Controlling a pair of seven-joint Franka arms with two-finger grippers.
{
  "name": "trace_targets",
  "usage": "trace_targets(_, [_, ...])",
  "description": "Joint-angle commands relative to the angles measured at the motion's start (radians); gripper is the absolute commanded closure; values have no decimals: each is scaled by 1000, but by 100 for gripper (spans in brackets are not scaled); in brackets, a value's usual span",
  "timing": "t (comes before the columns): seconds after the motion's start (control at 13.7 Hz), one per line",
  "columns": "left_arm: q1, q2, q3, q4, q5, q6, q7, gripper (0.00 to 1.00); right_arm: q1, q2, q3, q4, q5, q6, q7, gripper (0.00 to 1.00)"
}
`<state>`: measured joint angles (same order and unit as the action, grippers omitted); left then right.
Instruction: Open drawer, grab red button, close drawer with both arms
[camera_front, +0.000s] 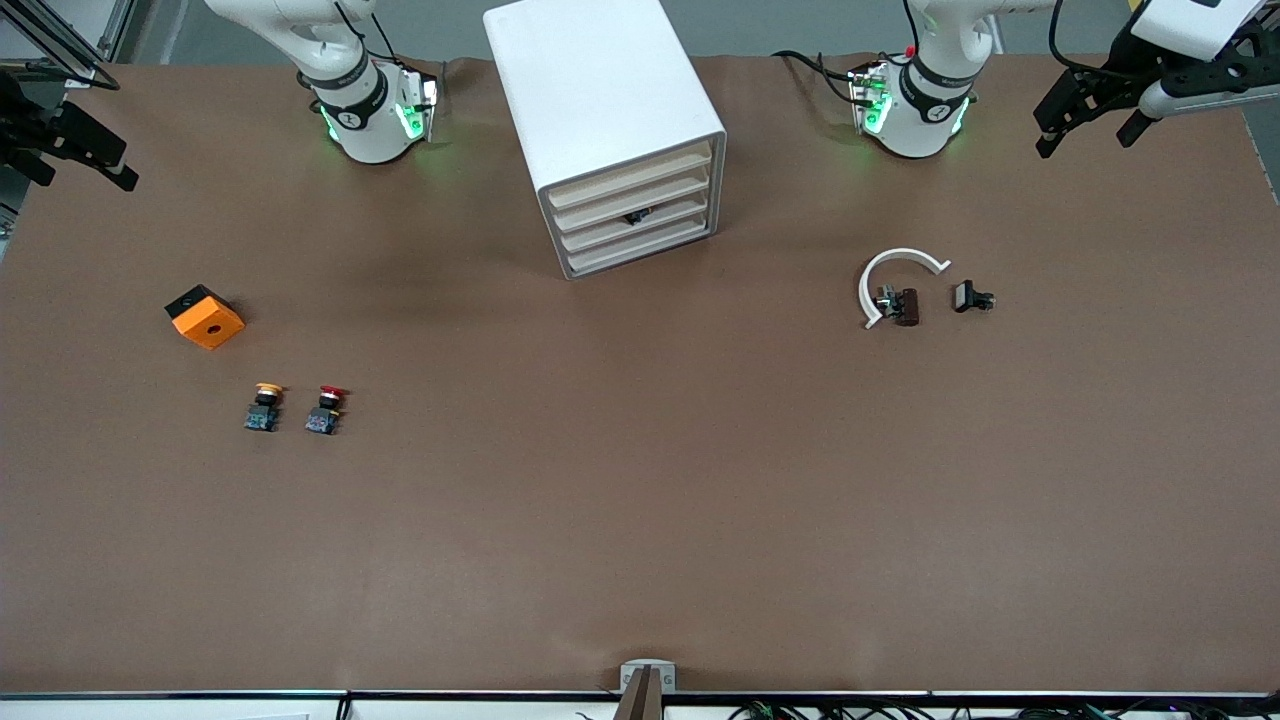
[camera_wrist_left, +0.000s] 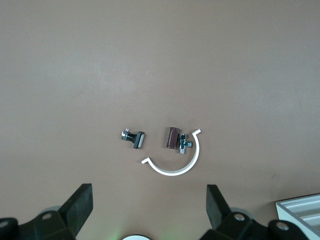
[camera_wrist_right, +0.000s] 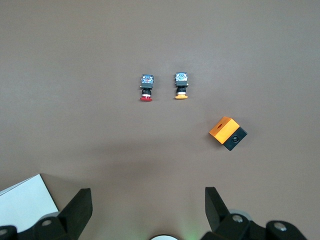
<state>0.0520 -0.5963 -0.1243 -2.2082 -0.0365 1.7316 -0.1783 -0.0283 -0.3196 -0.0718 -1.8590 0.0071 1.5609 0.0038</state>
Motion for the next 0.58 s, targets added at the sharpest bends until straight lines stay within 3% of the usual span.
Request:
trace_targets(0.0, [8, 58, -5, 54, -16, 11, 20, 0, 1, -7, 3, -12, -15, -5, -5, 0])
trace_targets(0.51, [9, 321, -5, 292, -16, 13, 14, 0, -1, -7, 3, -12, -15, -5, -5, 0])
